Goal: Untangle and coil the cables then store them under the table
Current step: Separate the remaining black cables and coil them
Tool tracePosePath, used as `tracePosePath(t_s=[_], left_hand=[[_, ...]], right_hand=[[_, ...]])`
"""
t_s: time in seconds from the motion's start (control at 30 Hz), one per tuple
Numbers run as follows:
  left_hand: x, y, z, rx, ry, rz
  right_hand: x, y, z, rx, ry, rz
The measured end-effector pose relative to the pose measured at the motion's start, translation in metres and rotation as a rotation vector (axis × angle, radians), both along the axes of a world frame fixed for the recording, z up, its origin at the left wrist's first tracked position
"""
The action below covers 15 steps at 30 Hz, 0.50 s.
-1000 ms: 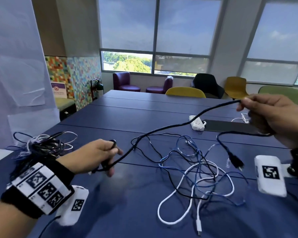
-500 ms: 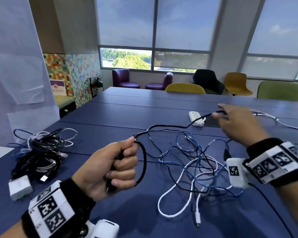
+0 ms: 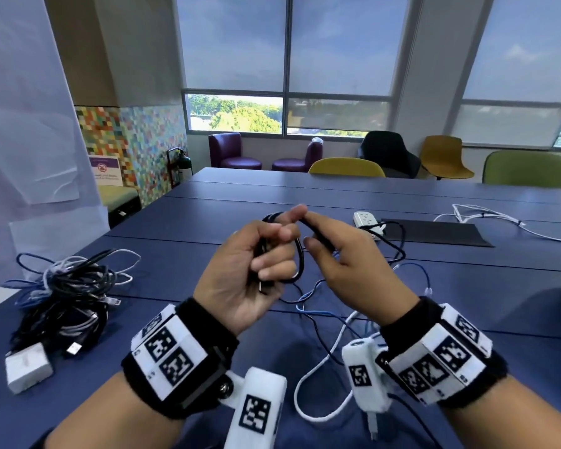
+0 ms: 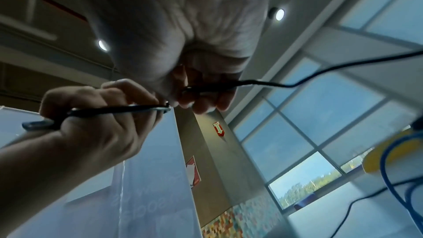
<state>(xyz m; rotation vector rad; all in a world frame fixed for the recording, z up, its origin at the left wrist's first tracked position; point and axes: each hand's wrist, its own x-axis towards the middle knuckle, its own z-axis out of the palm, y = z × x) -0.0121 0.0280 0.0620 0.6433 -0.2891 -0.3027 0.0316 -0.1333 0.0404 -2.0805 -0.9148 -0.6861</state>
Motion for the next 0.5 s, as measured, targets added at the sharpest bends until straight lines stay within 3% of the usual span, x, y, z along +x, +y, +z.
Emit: tracePosePath(t_s=[0.17,0.3,0.5], left_hand=[[0.019,-0.013,0.027,-0.068,-0.021,0.277],[0.036,-0.008,0.054,-0.178,-0.201,0.402],[0.065,-0.012,0.057,-0.065,-0.412,0.679]], right_hand=[[0.019,-0.004,0.014,-0.134,-0.020,-0.083],[0.043,-0.020,0.023,-0.172,-0.071,-0.159],[0.055,-0.030,0.023,-0.083,-0.161,-0.175]])
